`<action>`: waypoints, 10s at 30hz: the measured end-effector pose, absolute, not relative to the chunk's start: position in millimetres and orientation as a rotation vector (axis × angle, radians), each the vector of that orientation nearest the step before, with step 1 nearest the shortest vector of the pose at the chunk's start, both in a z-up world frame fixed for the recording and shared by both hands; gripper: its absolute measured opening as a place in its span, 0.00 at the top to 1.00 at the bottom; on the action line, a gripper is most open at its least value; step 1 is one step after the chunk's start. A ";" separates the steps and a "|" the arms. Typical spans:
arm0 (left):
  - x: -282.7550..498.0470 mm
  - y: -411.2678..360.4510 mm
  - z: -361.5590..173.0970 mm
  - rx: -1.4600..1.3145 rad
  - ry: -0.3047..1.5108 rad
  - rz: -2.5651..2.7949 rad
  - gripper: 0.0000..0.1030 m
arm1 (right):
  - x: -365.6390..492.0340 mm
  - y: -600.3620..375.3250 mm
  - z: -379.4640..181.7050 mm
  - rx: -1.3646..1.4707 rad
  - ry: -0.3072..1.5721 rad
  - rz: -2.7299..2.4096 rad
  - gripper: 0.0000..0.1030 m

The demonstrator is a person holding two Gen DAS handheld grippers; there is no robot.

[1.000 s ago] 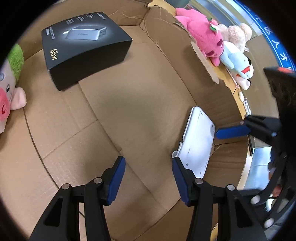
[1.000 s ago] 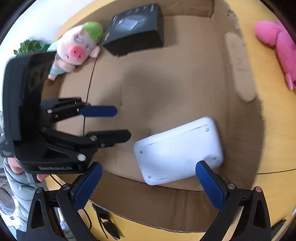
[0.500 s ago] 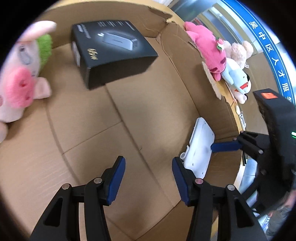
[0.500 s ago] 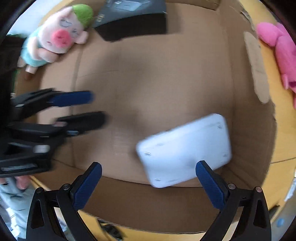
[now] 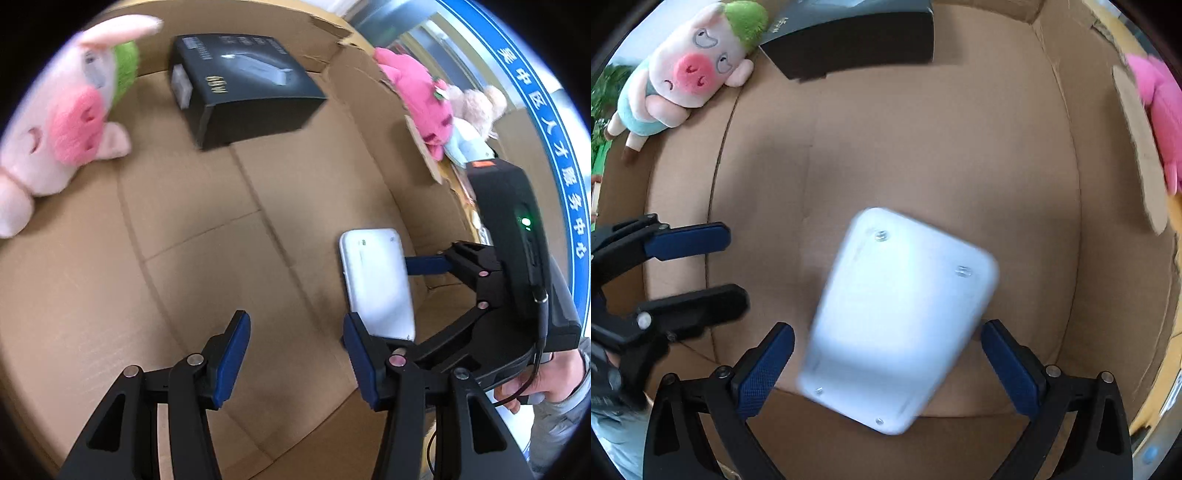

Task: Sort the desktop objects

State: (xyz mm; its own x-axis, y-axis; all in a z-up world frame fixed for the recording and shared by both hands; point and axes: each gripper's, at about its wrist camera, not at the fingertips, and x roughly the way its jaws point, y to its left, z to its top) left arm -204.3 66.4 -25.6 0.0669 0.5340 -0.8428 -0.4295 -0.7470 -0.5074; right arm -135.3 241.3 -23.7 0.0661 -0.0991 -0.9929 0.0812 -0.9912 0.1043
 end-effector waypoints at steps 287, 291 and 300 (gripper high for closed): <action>20.5 -38.4 126.8 -0.720 -0.014 2.941 0.16 | -18.1 212.1 94.4 1.007 0.003 -2.700 0.00; 60.7 -30.7 125.0 -0.676 -0.039 2.961 0.16 | 25.2 203.6 83.5 0.996 0.054 -2.787 0.00; 95.1 -16.3 110.1 -0.676 0.018 3.048 0.16 | 74.6 198.2 91.8 0.944 0.107 -2.855 0.00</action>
State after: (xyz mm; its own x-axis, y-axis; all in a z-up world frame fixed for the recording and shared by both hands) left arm 95.1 -16.3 110.1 -0.9062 0.0165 -0.4226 -0.0216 -0.9997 0.0073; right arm 74.6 198.2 91.8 -0.7950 -0.1035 -0.5977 0.1478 -0.9887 -0.0253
